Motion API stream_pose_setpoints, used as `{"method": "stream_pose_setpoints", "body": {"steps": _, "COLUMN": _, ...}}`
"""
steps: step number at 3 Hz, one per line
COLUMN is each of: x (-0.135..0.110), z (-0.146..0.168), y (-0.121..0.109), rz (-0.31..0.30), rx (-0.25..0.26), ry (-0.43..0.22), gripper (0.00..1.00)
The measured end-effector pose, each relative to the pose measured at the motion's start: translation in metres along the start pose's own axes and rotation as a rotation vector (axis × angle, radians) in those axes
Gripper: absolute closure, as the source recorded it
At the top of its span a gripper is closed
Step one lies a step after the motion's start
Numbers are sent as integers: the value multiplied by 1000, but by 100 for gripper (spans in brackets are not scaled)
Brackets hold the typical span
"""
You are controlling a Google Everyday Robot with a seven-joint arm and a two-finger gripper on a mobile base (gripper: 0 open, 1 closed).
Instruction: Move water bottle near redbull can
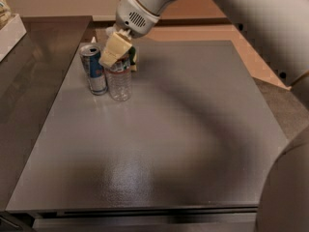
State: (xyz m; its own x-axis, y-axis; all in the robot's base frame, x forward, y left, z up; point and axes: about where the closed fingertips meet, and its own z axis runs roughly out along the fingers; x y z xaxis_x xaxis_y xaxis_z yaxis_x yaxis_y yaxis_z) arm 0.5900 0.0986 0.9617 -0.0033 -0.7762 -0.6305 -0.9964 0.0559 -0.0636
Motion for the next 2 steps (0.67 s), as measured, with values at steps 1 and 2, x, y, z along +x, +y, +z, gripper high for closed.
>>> {"method": "stream_pose_setpoints", "body": {"steps": 1, "x": -1, "z": 2, "y": 0, "rz": -2, "rx": -3, "ry": 0, "gripper": 0}}
{"method": "stream_pose_setpoints", "body": {"steps": 2, "x": -1, "z": 2, "y": 1, "rz": -2, "rx": -4, "ry": 0, "gripper": 0}}
